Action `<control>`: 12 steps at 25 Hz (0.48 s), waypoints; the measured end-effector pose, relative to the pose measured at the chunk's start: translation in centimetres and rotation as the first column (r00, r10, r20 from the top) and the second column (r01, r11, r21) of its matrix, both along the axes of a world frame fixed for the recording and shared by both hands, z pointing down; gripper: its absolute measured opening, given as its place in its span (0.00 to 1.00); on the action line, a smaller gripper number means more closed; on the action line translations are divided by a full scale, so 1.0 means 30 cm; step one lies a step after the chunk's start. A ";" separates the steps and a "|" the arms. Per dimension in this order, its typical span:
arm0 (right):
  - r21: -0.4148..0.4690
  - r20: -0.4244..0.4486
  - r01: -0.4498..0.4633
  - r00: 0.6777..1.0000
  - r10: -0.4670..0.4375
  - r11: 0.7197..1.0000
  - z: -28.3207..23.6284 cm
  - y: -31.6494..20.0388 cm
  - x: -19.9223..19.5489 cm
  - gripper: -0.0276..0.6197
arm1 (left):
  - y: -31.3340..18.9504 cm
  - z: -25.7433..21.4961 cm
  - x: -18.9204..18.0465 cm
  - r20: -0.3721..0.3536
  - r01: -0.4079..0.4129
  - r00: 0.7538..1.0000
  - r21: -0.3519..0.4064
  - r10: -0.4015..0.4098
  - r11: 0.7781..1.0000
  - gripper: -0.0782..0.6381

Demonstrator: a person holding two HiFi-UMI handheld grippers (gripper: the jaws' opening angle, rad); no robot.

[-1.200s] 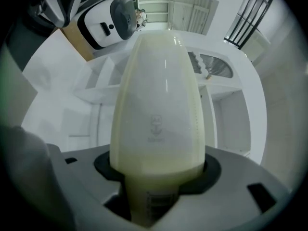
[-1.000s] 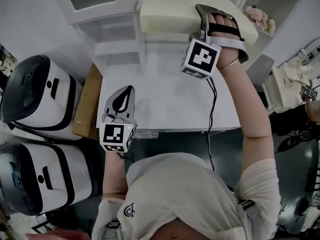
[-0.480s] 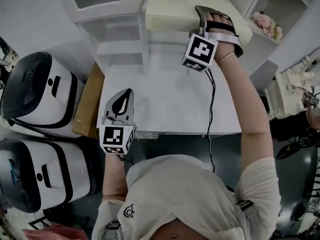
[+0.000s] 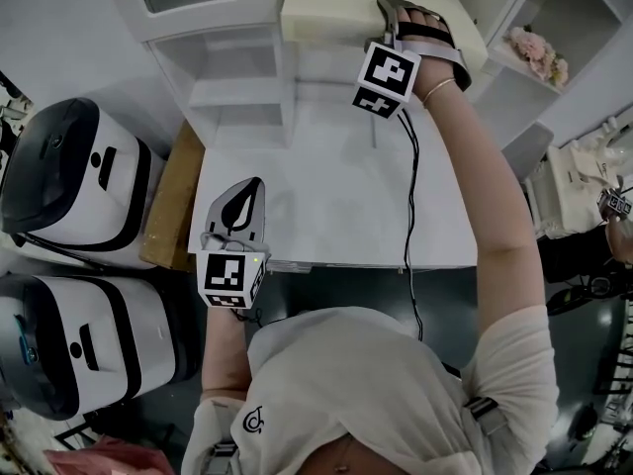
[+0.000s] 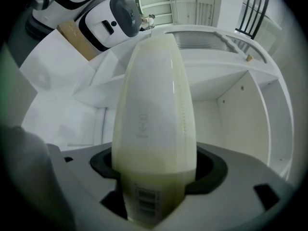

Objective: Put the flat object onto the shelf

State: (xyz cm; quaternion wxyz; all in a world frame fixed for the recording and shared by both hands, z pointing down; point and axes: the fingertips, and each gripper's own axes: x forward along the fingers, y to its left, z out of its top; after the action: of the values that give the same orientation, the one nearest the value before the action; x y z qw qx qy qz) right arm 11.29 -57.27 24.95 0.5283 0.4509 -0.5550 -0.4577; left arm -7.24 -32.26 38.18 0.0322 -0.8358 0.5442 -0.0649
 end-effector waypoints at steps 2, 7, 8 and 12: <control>-0.028 0.014 0.002 1.000 -0.002 1.000 0.014 -0.031 -0.007 0.63 | -0.010 0.005 -0.007 -0.006 0.005 1.000 -0.003 -0.005 1.000 0.13; -0.002 -0.026 -0.013 1.000 0.013 1.000 0.013 -0.102 -0.008 0.66 | -0.039 0.032 -0.011 -0.020 0.007 1.000 -0.020 -0.007 1.000 0.13; -0.009 -0.022 -0.015 1.000 0.015 1.000 0.014 -0.115 -0.008 0.66 | -0.044 0.040 -0.008 -0.022 0.005 1.000 -0.028 -0.006 1.000 0.13; -0.007 -0.024 -0.020 1.000 0.019 1.000 0.016 -0.171 -0.010 0.68 | -0.063 0.061 -0.005 -0.025 -0.001 1.000 -0.051 -0.001 0.999 0.13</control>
State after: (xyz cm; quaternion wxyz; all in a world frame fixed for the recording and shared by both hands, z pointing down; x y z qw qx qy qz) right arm 10.98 -62.38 25.43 0.5410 0.4488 -0.5459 -0.4559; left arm -7.38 -34.16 40.01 0.0039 -0.8371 0.5427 -0.0682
